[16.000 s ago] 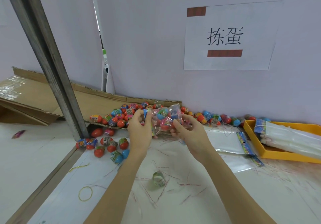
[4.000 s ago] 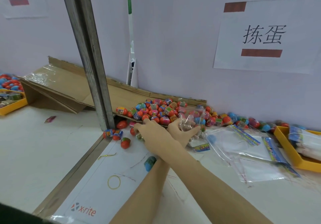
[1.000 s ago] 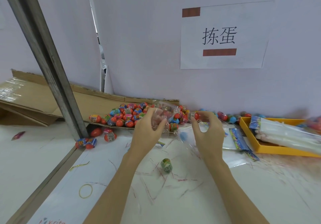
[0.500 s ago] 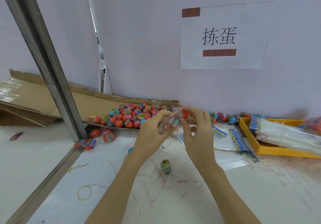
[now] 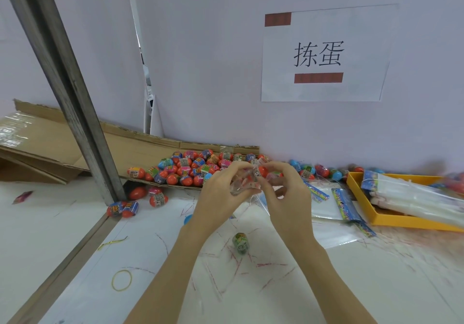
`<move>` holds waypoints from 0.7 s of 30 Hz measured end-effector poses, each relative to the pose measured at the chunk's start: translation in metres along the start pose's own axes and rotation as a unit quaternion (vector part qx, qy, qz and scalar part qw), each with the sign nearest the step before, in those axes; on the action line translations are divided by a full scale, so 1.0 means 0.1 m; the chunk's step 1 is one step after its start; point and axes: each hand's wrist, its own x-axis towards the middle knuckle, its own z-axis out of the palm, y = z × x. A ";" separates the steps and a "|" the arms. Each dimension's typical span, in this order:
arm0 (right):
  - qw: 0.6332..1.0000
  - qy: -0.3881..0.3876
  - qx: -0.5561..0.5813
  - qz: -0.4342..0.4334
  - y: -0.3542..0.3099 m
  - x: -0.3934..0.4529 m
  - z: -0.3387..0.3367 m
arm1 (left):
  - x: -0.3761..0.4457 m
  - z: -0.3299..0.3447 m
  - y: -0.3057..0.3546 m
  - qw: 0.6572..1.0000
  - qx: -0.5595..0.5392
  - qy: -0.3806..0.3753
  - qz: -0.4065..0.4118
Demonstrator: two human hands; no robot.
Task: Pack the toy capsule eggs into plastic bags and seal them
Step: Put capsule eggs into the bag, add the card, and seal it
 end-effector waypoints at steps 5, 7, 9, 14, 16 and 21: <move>0.999 0.049 -0.017 0.004 -0.03 -0.03 0.04 | 0.01 0.01 0.02 1.000 0.001 0.001 0.009; 1.000 0.020 -0.006 -0.005 -0.04 -0.03 0.04 | 0.01 0.00 0.00 1.000 0.000 0.003 0.013; 1.000 -0.007 0.019 0.003 -0.05 -0.03 0.04 | 0.01 -0.01 -0.01 1.000 -0.008 0.002 0.011; 0.995 -0.026 0.061 0.075 -0.01 -0.01 0.02 | 0.02 0.00 -0.02 1.000 -0.018 0.004 0.023; 0.995 -0.051 0.043 0.080 0.00 -0.02 0.02 | 0.01 0.02 -0.03 0.999 0.003 0.006 0.031; 0.989 -0.106 0.001 0.099 0.01 -0.03 0.05 | -0.01 0.04 -0.07 0.997 0.055 0.012 0.051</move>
